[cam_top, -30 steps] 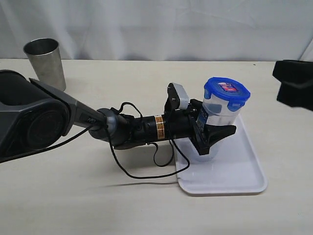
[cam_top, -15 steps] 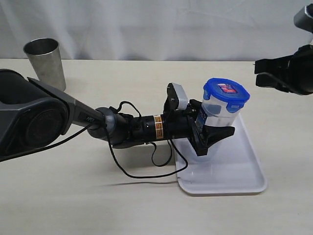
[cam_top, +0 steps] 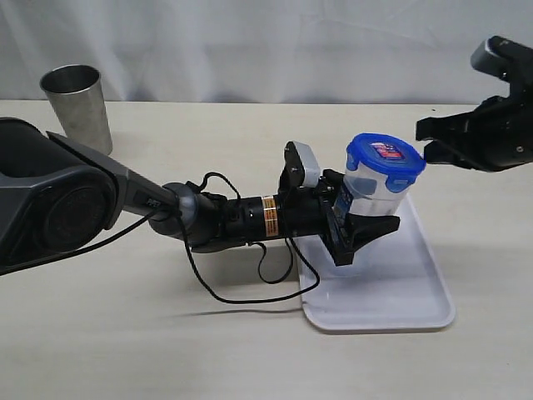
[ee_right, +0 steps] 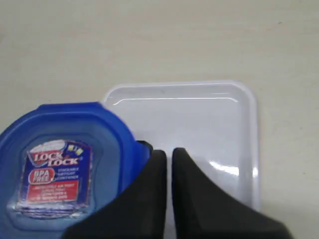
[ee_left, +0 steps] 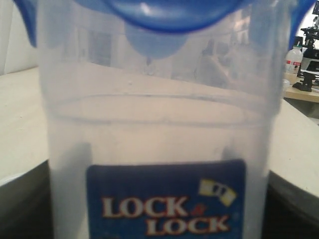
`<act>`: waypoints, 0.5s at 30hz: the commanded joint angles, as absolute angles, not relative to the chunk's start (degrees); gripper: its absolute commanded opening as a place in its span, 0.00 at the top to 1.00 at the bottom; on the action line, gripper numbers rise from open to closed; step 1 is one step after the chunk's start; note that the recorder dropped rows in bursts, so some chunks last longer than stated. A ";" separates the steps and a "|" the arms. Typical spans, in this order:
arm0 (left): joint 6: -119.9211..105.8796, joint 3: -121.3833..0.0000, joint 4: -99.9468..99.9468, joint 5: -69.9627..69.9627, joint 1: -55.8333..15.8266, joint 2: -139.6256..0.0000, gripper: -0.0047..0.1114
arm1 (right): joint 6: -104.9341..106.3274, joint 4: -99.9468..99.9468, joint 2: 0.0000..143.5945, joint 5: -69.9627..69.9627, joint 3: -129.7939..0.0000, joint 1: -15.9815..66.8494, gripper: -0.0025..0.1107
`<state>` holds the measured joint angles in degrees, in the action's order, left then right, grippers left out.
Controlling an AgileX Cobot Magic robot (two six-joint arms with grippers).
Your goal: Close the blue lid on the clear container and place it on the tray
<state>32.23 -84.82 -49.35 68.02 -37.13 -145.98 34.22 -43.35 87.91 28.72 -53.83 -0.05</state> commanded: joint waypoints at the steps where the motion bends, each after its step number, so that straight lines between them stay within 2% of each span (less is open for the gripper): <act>1: 32.19 -85.36 -48.79 69.96 -36.90 -145.82 0.96 | 36.76 -44.07 88.18 30.16 -54.86 3.51 0.94; 11: 32.19 -85.36 -49.76 69.69 -36.90 -145.82 0.96 | 35.25 -41.20 87.82 32.92 -57.65 3.17 0.94; 15: 32.19 -85.36 -53.21 65.14 -36.90 -145.82 0.96 | 32.77 -39.08 86.13 32.92 -60.03 3.17 0.94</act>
